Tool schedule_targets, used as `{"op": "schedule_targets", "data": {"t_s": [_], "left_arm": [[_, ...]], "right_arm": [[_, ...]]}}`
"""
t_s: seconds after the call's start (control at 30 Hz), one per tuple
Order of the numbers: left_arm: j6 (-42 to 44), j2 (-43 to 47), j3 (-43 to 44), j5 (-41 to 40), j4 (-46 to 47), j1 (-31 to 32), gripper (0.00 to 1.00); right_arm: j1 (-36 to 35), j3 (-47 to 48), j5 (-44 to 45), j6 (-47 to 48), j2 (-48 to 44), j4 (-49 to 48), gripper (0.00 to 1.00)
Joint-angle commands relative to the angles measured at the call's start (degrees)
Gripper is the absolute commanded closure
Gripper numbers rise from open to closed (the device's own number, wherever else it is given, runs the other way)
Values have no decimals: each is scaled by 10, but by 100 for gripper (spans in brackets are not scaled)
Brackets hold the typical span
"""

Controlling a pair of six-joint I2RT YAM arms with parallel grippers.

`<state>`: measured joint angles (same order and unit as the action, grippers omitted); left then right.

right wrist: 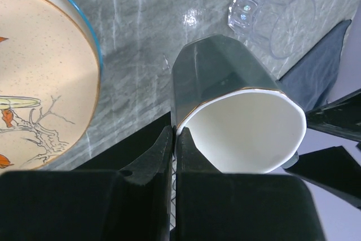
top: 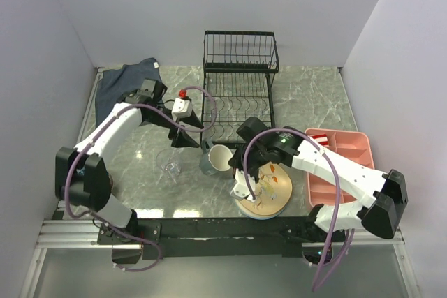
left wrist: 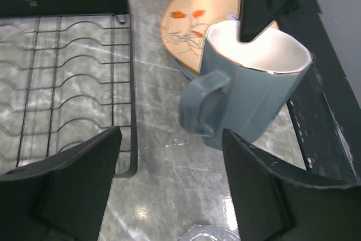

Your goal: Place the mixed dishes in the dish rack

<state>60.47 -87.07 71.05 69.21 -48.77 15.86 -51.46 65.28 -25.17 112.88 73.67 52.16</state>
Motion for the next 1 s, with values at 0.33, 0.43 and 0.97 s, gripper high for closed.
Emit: {"op": "schedule_targets", "data": {"t_s": [0.33, 0.43, 0.97], "left_arm": [[274, -128, 142, 44, -294, 56, 51], [260, -134, 142, 41, -296, 61, 64], [-4, -46, 60, 8, -150, 39, 99]], "right_arm": [[7, 41, -2, 60, 6, -48, 100], [8, 35, 4, 50, 6, -62, 100], [18, -59, 95, -85, -99, -201, 54]]}}
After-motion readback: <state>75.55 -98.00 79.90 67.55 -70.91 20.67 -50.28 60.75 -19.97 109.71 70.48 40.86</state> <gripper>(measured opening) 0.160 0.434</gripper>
